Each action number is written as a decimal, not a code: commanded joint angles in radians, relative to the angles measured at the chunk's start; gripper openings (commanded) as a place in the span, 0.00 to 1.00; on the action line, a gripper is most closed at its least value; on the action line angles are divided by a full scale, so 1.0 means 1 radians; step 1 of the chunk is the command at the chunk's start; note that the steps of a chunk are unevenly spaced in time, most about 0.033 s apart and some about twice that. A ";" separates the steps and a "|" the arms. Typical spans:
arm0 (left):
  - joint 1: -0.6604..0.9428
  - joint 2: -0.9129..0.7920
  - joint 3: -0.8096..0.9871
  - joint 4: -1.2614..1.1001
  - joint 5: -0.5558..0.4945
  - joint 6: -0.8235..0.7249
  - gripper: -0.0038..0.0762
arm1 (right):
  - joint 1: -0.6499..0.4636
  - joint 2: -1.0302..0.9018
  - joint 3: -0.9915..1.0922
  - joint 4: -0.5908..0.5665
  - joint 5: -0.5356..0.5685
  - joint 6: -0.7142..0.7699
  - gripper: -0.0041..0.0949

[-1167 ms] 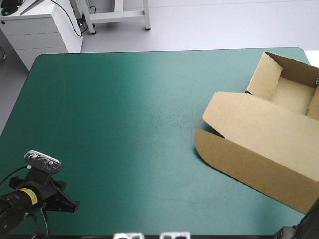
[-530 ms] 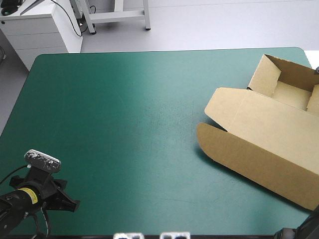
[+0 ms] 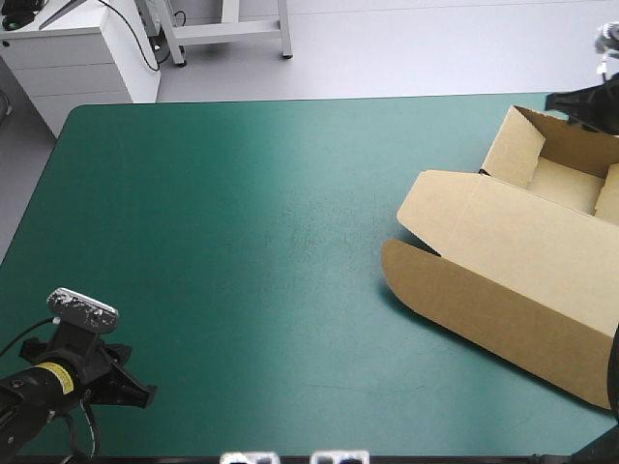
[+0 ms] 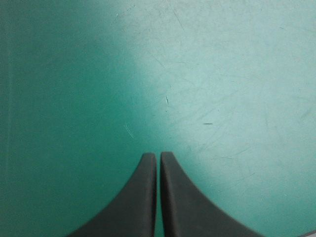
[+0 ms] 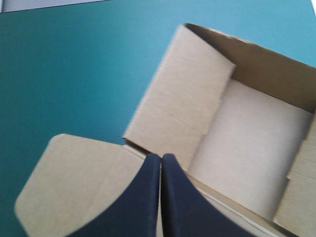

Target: Fold the box

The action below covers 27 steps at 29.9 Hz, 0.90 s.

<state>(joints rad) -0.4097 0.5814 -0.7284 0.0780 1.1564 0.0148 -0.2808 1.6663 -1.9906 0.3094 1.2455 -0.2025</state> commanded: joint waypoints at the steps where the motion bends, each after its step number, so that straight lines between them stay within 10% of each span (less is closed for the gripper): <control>1: -0.002 0.004 -0.024 -0.006 -0.066 -0.009 0.05 | 0.128 -0.087 -0.023 -0.022 0.005 -0.016 0.03; 14: -0.002 0.004 -0.024 -0.010 -0.064 -0.009 0.05 | 0.580 -0.308 0.249 -0.220 -0.002 0.045 0.03; 27: -0.002 0.004 -0.024 -0.051 -0.066 -0.009 0.05 | 0.680 -0.749 0.820 -0.297 -0.223 0.148 0.03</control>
<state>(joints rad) -0.4097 0.5814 -0.7284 0.0300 1.1400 0.0148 0.3967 1.0181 -1.2451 0.0242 1.1092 -0.0616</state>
